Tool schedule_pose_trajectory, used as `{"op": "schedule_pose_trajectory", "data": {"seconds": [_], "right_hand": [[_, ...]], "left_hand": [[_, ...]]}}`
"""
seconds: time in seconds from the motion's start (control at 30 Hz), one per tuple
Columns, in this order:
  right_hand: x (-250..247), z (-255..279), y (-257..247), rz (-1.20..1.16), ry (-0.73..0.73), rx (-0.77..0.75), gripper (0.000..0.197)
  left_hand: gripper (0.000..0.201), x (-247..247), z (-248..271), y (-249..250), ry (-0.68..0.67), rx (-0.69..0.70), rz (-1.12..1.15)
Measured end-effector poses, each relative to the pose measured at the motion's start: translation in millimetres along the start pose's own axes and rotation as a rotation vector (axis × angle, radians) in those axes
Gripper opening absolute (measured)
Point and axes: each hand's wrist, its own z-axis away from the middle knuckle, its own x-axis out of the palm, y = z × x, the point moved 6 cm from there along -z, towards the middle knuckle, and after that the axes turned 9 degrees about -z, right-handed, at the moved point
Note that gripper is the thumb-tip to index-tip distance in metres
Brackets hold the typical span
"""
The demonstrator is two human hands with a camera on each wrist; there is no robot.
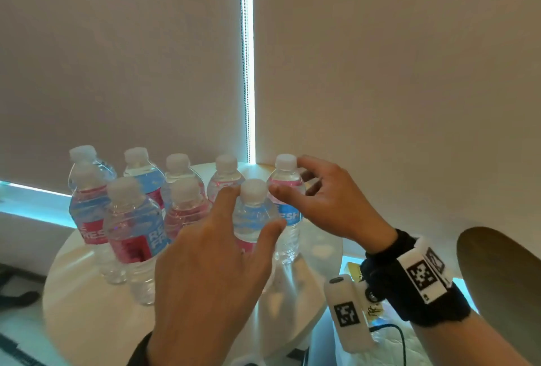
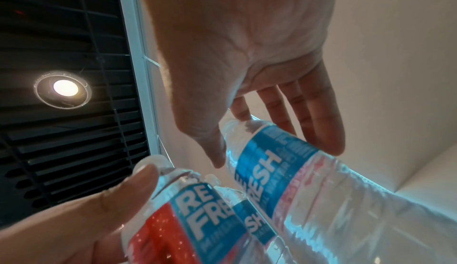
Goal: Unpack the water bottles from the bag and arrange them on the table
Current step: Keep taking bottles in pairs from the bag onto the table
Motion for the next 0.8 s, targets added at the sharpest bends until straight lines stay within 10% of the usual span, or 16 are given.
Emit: {"op": "schedule_pose_trajectory", "data": {"seconds": [0.67,0.8], "right_hand": [[-22,26,22,-0.098,0.133,0.095,0.048],[-71,71,42,-0.083,0.283,0.144,0.045]], "left_hand": [[0.07,0,1,-11,0.167,0.066,0.167],[0.035,5,23,2,0.134,0.079,0.421]]}}
